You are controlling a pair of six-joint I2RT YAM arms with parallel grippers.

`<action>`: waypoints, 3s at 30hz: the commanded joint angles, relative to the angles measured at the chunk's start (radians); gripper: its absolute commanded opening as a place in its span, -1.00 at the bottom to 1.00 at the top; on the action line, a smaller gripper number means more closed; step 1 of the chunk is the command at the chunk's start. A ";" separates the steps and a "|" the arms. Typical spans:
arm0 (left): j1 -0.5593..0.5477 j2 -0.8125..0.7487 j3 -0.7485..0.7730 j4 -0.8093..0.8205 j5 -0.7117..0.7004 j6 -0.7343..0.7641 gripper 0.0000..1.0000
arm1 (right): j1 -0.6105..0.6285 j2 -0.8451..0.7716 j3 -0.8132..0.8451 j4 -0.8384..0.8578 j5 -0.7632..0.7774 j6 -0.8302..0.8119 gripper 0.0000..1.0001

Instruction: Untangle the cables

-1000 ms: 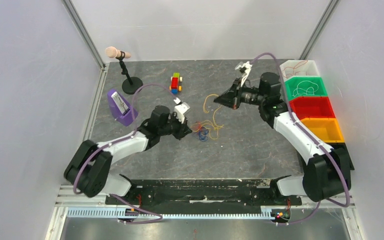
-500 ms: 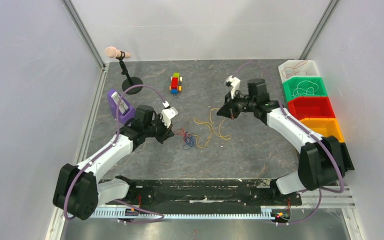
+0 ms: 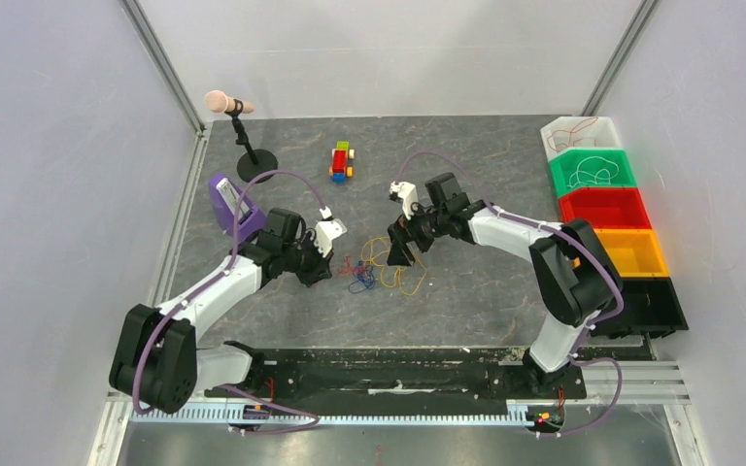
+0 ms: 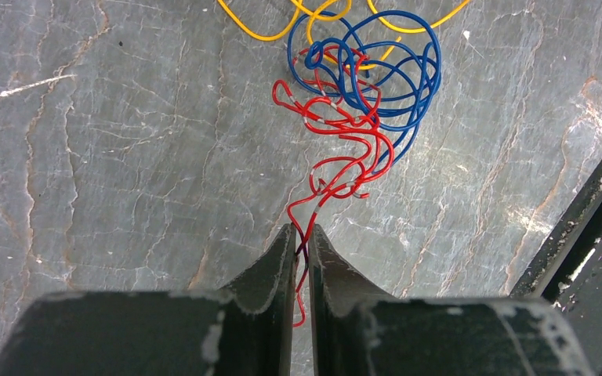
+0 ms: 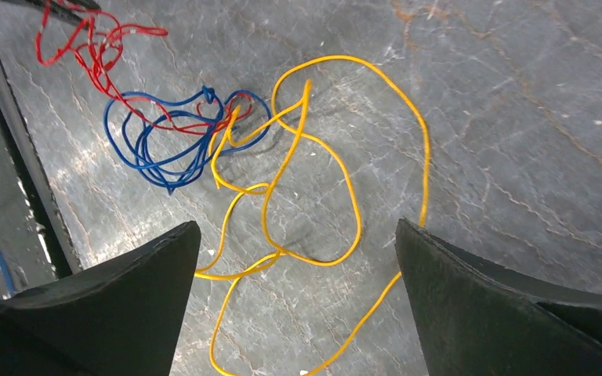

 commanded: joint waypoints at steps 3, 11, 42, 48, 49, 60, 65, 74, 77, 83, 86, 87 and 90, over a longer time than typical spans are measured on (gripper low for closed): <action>0.002 0.014 0.024 0.031 0.028 0.029 -0.67 | 0.063 0.034 0.043 0.010 0.045 -0.096 0.96; 0.003 0.023 0.027 0.041 0.027 0.020 -0.67 | 0.134 0.091 0.052 0.065 0.219 -0.136 0.89; 0.071 0.034 -0.013 -0.067 -0.125 0.257 -0.90 | -0.349 -0.277 0.384 -0.188 0.205 -0.189 -1.00; 0.071 -0.005 0.046 -0.088 -0.040 0.204 0.22 | -0.452 -0.347 0.519 -0.312 0.159 -0.226 -1.00; 0.070 -0.010 0.057 -0.088 -0.031 0.195 0.33 | -0.479 -0.351 0.544 -0.349 0.152 -0.244 -1.00; 0.069 -0.008 0.166 -0.074 -0.004 0.094 0.48 | -0.885 -0.337 0.630 -0.739 0.036 -0.561 -1.00; 0.067 -0.011 0.171 -0.061 0.017 0.063 0.50 | -1.050 -0.257 0.657 -0.802 -0.016 -0.694 -1.00; 0.067 -0.058 0.147 -0.031 0.020 0.003 0.52 | -1.124 -0.051 0.779 -0.844 -0.069 -0.957 -1.00; 0.067 -0.066 0.144 -0.021 0.018 -0.019 0.53 | -1.129 0.007 0.790 -0.816 -0.073 -1.044 -1.00; 0.067 -0.058 0.140 -0.015 0.006 -0.028 0.54 | -1.127 0.137 0.843 -0.809 -0.049 -1.142 -1.00; 0.067 -0.060 0.139 -0.010 -0.001 -0.034 0.54 | -1.128 0.166 0.765 -0.792 0.008 -1.242 -1.00; 0.067 -0.058 0.140 -0.010 -0.003 -0.035 0.54 | -1.129 0.172 0.731 -0.785 0.023 -1.278 -1.00; 0.067 -0.056 0.146 -0.016 -0.012 -0.035 0.55 | -1.123 0.183 0.635 -0.728 0.053 -1.321 -1.00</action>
